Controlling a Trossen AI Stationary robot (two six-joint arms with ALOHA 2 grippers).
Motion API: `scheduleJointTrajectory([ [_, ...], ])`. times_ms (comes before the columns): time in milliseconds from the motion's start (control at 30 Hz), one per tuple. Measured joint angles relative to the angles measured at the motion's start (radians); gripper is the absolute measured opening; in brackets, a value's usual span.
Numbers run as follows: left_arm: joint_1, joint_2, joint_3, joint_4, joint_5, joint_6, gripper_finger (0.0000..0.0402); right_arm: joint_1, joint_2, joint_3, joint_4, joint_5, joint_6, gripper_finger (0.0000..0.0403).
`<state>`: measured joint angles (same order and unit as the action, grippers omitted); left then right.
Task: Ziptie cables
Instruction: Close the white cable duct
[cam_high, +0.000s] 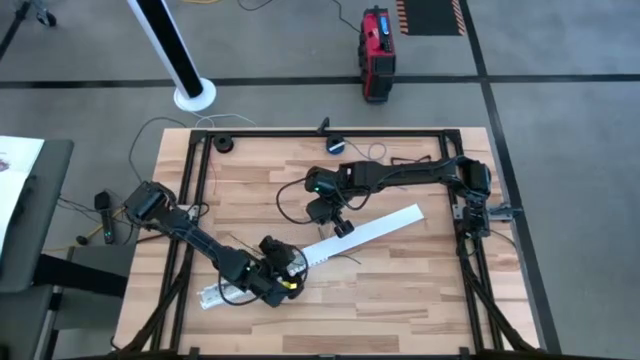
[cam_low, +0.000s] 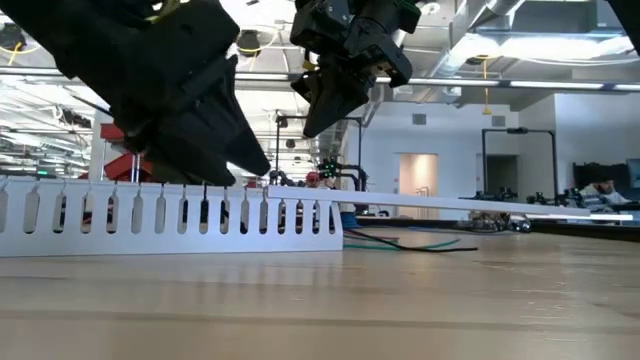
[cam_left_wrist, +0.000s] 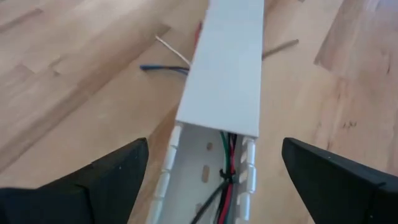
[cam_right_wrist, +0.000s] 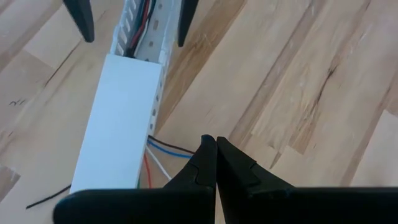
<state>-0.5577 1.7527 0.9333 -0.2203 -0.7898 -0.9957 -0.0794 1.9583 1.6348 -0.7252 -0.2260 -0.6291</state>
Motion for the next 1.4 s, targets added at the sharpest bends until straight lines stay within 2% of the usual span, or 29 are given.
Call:
scheduleJointTrajectory([
  [133,-0.025,0.013,-0.004,0.016,-0.006,-0.051,0.0365,0.000,0.000,0.000,0.004,0.000,0.002,0.0000],
  [300,-0.058,0.052,-0.005,0.060,-0.075,-0.061,0.0365,0.001,0.000,0.000,0.012,0.000,0.007,0.0000],
  [600,-0.043,0.179,0.002,0.132,-0.067,-0.075,0.0365,0.000,0.000,-0.004,0.012,0.004,0.011,0.0000],
  [767,-0.042,0.180,0.003,0.137,-0.118,-0.070,0.0364,0.002,0.000,-0.004,0.012,0.005,0.011,0.0000],
  [967,-0.044,0.180,0.003,0.153,-0.123,-0.064,0.0363,0.011,0.000,-0.004,-0.040,-0.012,0.027,0.0000],
  [1400,-0.044,0.180,0.003,0.159,-0.139,-0.050,0.0313,0.093,0.000,-0.004,-0.055,-0.018,0.021,0.0000],
])
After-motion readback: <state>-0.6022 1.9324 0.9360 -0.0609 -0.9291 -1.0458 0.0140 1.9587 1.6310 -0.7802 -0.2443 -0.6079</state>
